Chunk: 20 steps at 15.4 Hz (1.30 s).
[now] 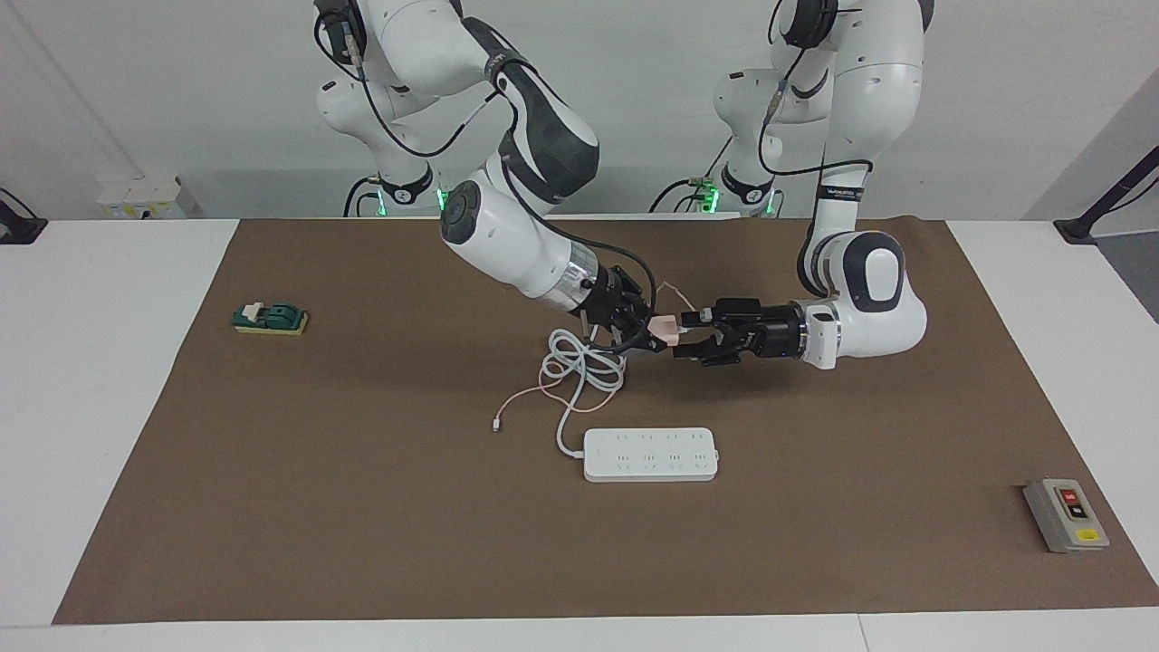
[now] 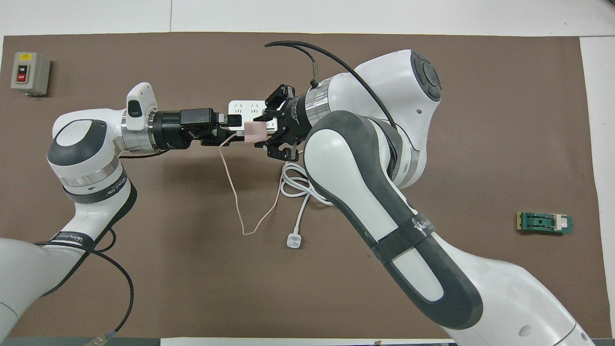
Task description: Plug charger into power strip
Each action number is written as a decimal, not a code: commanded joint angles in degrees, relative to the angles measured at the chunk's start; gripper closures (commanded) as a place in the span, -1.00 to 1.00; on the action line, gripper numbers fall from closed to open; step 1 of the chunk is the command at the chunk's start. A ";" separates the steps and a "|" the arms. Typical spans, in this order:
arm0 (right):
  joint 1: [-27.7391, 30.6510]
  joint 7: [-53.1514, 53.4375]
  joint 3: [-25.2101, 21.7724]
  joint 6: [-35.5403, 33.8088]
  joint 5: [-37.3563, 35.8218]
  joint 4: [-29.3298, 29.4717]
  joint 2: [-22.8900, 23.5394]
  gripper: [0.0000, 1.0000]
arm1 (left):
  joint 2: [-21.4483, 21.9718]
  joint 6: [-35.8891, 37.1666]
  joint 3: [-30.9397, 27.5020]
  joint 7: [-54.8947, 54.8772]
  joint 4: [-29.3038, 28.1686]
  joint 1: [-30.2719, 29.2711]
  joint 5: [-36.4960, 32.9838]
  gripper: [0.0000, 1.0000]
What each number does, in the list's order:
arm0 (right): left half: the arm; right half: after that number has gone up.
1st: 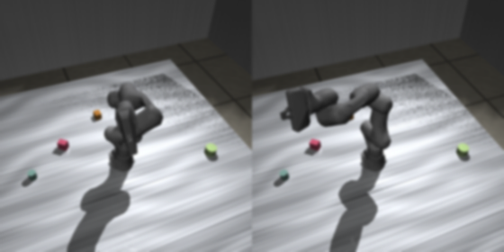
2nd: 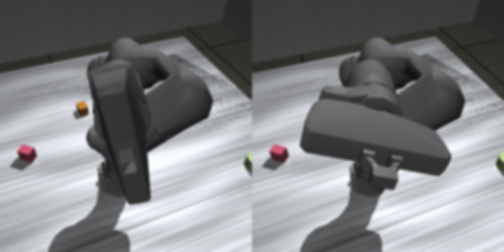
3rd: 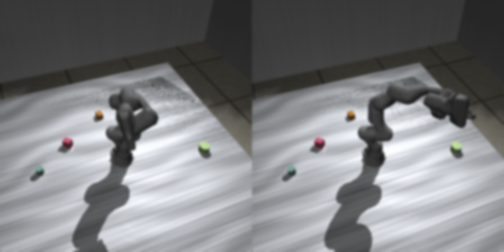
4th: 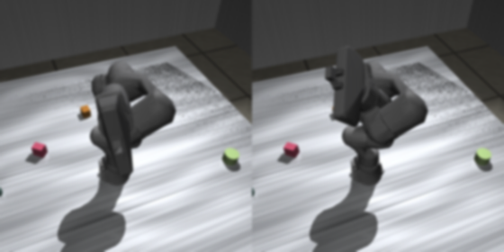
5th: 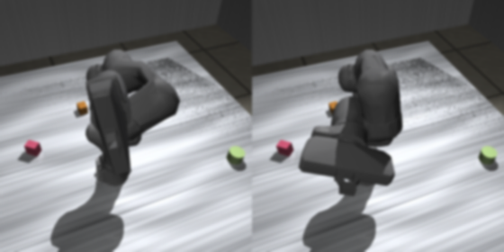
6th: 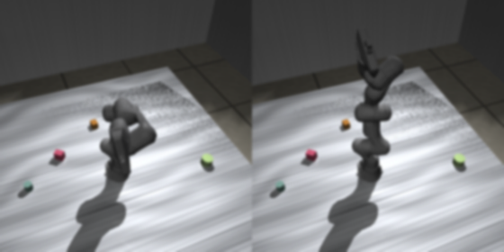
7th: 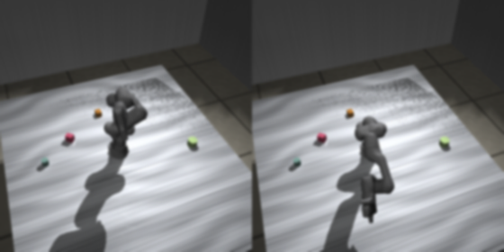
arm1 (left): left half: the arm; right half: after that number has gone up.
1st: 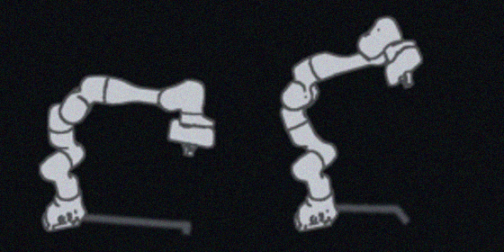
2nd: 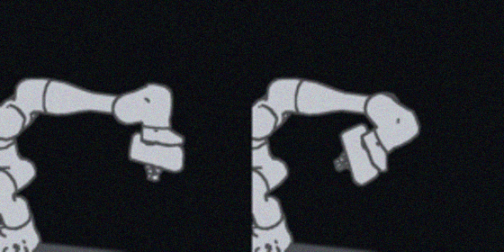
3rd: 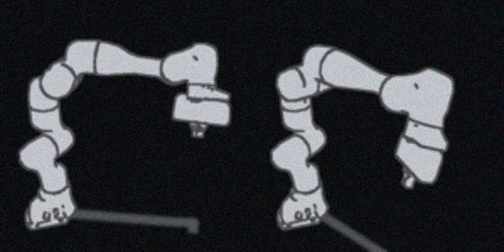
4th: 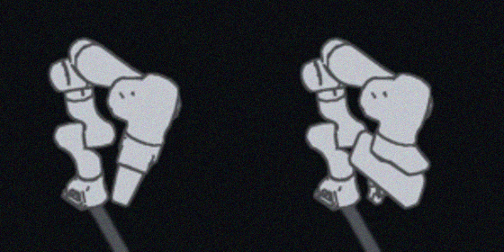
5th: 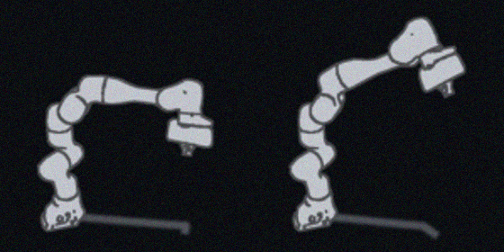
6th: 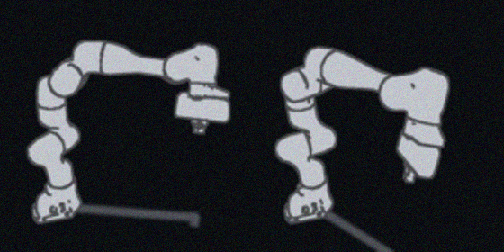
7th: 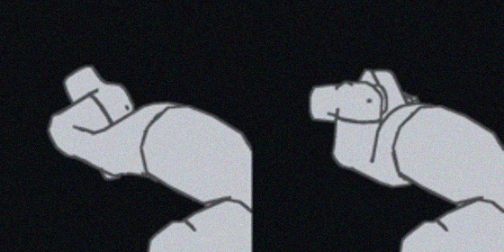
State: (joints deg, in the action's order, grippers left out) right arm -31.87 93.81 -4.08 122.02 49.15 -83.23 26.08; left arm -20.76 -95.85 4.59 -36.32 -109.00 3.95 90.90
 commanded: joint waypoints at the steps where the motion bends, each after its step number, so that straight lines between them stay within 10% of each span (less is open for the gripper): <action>1: -0.21 0.93 -0.14 0.24 0.24 1.40 0.82 1.00 | 0.55 -1.09 -0.37 0.90 -0.25 0.80 1.30 -1.00; 20: -0.21 0.93 -0.05 0.33 0.95 1.40 0.90 1.00 | 6.70 -5.22 -0.46 -0.07 -7.55 0.62 3.50 -0.99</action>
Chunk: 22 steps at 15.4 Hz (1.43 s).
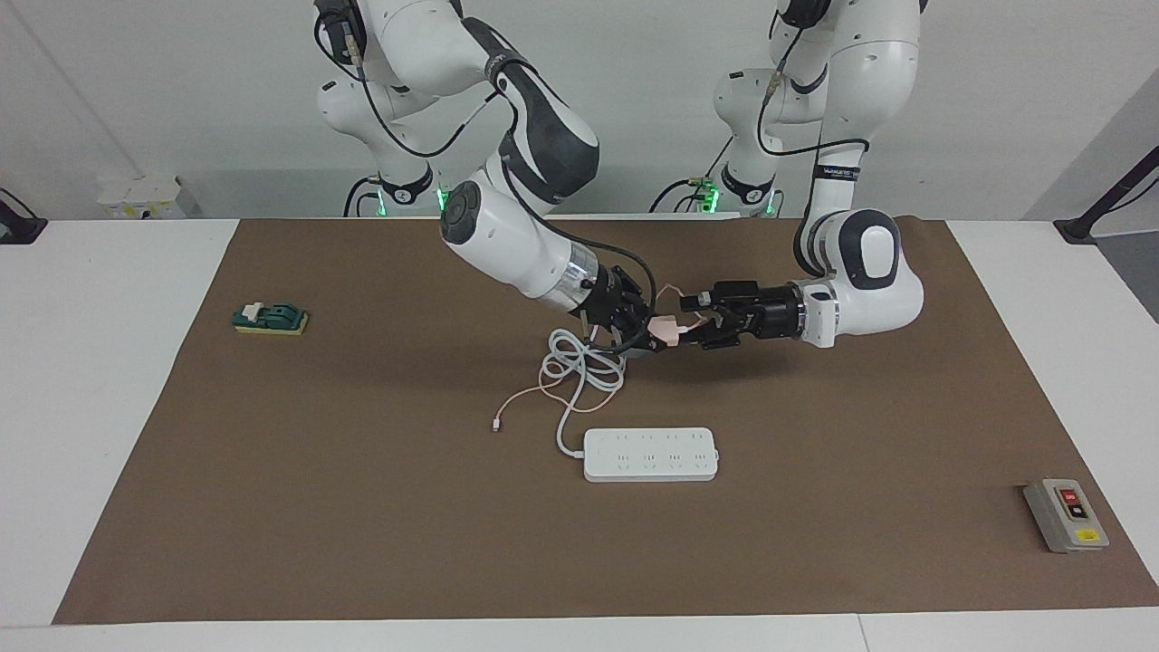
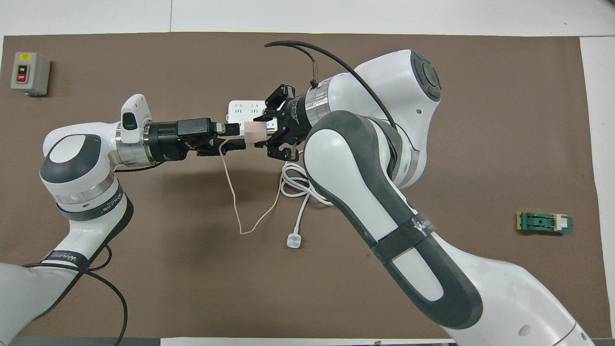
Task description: Plug charger into power strip
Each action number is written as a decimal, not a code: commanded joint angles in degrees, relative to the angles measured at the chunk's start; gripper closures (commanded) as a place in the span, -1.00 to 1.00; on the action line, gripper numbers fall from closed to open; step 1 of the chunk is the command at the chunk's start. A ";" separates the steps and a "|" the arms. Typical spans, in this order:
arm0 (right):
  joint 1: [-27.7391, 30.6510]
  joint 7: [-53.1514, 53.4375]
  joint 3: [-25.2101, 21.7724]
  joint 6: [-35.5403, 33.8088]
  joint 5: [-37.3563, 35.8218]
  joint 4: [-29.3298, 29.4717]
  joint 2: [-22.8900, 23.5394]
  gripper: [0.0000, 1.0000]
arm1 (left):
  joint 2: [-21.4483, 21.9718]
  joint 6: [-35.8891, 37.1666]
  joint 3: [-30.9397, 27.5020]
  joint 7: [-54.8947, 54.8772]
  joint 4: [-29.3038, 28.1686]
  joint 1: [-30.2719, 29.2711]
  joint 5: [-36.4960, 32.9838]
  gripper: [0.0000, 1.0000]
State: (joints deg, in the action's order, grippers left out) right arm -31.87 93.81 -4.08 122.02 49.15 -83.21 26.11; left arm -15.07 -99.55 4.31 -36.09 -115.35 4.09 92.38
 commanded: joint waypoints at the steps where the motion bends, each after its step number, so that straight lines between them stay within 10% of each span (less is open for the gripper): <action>1: -0.12 0.93 -0.05 0.33 0.95 1.39 0.87 1.00 | 1.01 -1.61 -0.18 -0.30 -1.20 0.57 2.10 -0.99; 22: -0.21 1.02 -0.05 0.41 1.04 1.48 1.22 1.00 | -2.16 -3.89 -0.18 -3.29 1.18 2.94 4.91 -0.81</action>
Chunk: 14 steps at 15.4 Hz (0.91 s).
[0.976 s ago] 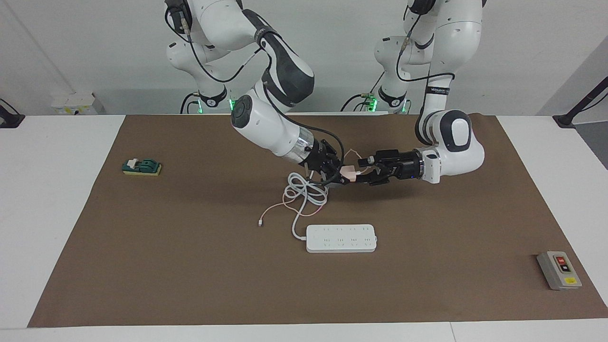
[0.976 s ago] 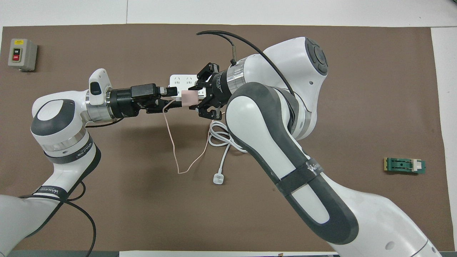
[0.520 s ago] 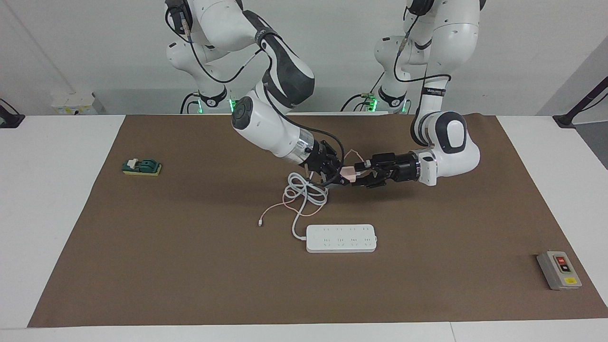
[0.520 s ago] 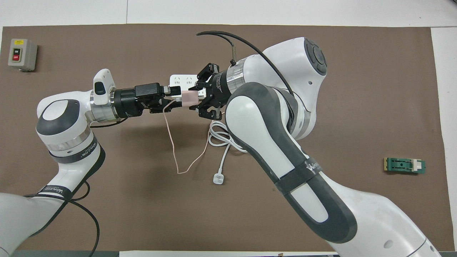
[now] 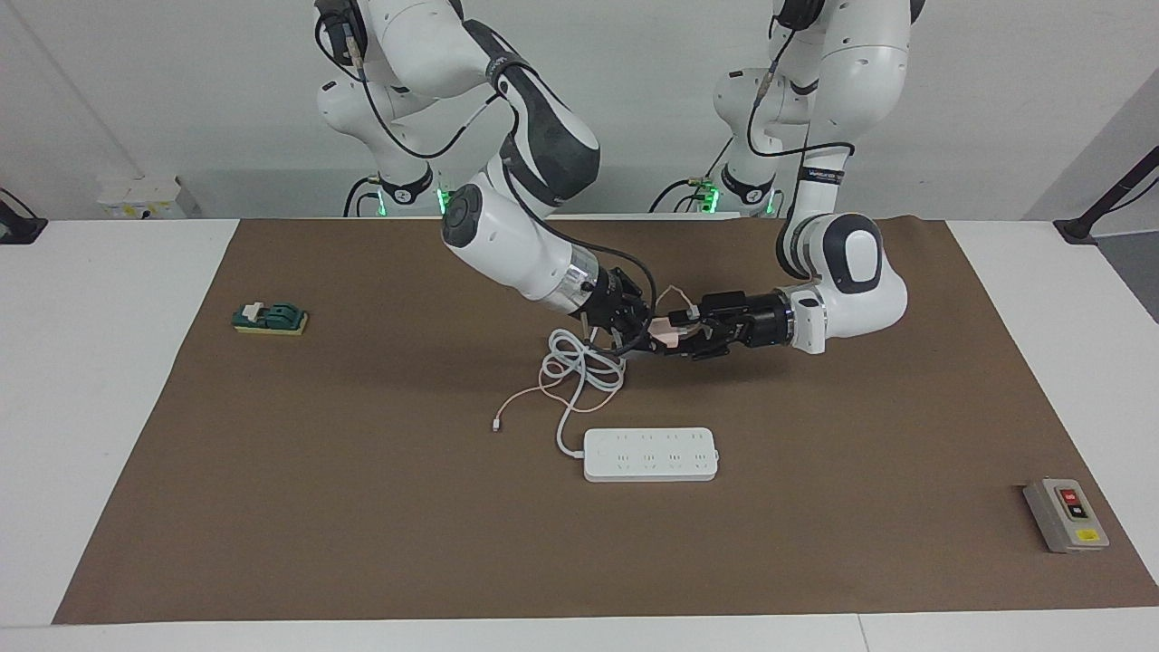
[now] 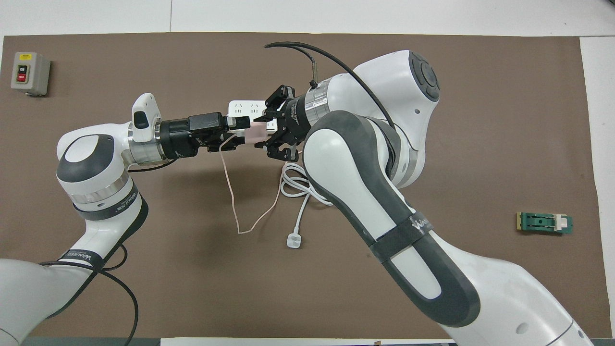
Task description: Plug charger into power strip
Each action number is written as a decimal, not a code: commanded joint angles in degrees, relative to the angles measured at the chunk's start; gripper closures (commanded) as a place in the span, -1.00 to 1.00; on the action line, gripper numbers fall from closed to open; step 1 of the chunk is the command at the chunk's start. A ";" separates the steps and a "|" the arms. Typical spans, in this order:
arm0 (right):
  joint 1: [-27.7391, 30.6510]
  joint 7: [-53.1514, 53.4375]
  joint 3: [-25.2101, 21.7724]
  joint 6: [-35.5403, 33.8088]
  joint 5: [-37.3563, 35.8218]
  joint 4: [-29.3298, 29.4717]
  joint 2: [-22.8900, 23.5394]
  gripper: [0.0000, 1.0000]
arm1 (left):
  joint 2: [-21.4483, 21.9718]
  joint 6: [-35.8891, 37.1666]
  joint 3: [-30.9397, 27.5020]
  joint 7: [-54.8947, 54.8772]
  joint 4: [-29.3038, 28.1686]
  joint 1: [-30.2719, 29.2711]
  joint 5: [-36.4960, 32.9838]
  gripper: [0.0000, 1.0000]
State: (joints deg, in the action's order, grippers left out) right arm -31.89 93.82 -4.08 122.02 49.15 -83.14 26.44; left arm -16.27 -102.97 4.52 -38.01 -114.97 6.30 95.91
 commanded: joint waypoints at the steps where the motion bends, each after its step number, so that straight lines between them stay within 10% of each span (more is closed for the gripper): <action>1: -0.11 1.02 -0.05 0.41 1.04 1.41 0.90 1.00 | -0.96 -0.48 -0.39 -1.46 0.80 0.73 1.29 -0.72; 3: -0.11 0.93 -0.05 0.50 1.04 1.32 0.90 1.00 | -0.87 -0.48 -0.39 -1.46 0.72 0.82 1.29 -0.07; 6: -0.10 0.93 -0.05 0.50 1.12 1.41 0.90 1.00 | -0.61 -0.39 -0.48 -1.63 0.45 0.90 1.12 0.18; 8: -0.10 0.93 -0.05 0.50 1.12 1.41 0.90 1.00 | -0.17 -0.04 -0.48 -2.25 0.37 0.82 0.86 0.95; 13: -0.10 1.10 -0.05 0.50 1.30 1.41 0.90 1.00 | 0.01 -0.83 -0.48 -2.51 0.89 0.99 0.59 1.00; 14: -0.02 1.02 -0.05 0.50 1.39 1.32 0.90 -0.98 | -0.17 -0.83 -0.48 -2.51 0.98 0.90 0.50 1.00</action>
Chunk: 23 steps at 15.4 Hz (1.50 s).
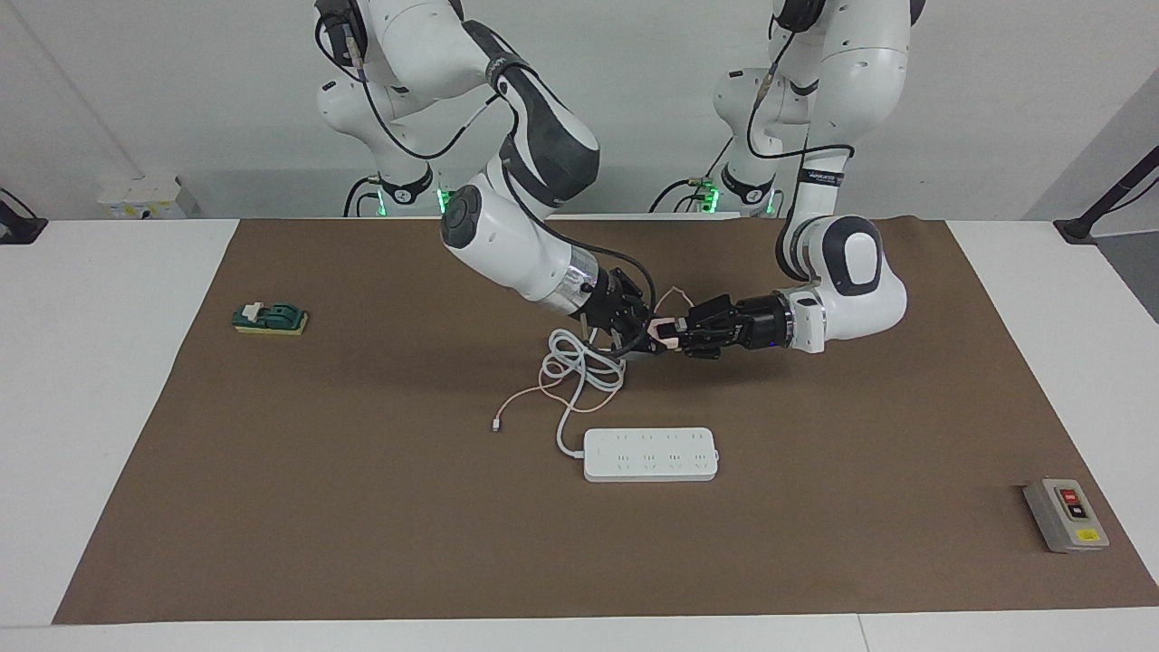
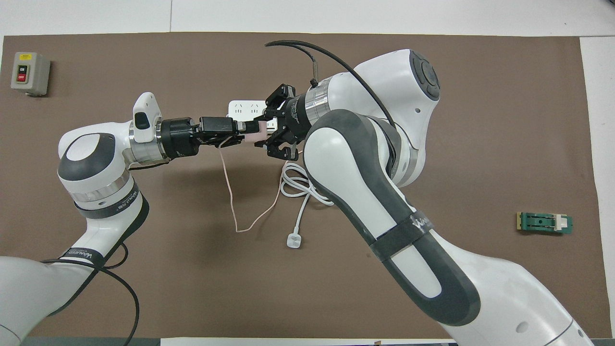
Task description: Plug charger into power strip
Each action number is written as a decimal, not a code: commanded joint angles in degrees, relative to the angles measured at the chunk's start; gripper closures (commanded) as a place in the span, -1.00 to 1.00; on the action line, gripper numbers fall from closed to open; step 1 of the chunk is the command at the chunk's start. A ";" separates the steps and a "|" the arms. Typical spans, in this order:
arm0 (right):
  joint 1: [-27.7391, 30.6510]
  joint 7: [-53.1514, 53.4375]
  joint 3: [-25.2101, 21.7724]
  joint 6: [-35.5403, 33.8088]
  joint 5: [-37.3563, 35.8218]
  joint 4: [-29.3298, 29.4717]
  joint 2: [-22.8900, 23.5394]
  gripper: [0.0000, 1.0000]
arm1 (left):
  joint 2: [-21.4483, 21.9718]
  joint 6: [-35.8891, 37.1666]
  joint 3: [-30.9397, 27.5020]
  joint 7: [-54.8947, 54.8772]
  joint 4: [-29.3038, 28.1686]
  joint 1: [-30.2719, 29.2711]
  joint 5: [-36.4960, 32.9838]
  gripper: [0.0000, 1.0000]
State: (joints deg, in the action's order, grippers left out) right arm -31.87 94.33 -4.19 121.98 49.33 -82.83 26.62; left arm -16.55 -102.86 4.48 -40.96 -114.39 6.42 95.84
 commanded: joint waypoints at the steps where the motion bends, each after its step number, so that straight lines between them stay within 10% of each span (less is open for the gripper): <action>1: -0.04 0.50 0.06 0.54 1.03 1.09 0.72 -1.00 | 0.02 -0.94 -0.44 0.36 0.74 0.79 0.57 1.00; 5: -0.04 0.59 -0.02 0.45 1.12 1.09 0.72 -1.00 | -0.06 -1.99 -0.88 0.97 4.25 0.53 -3.01 1.00; 13: 4.52 1.74 -0.64 -3.32 0.51 3.81 -0.16 -1.00 | 0.02 -3.67 -1.05 13.69 20.94 -5.79 -36.82 1.00; 23: 16.04 -3.17 -0.73 -14.65 -10.91 10.14 -2.18 -1.00 | -0.42 19.26 -2.02 47.99 40.91 -6.59 -69.11 1.00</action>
State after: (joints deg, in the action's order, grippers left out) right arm -17.78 94.01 -5.43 109.73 40.66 -74.31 24.18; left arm -15.93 -88.42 2.92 2.35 -77.59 -0.42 30.26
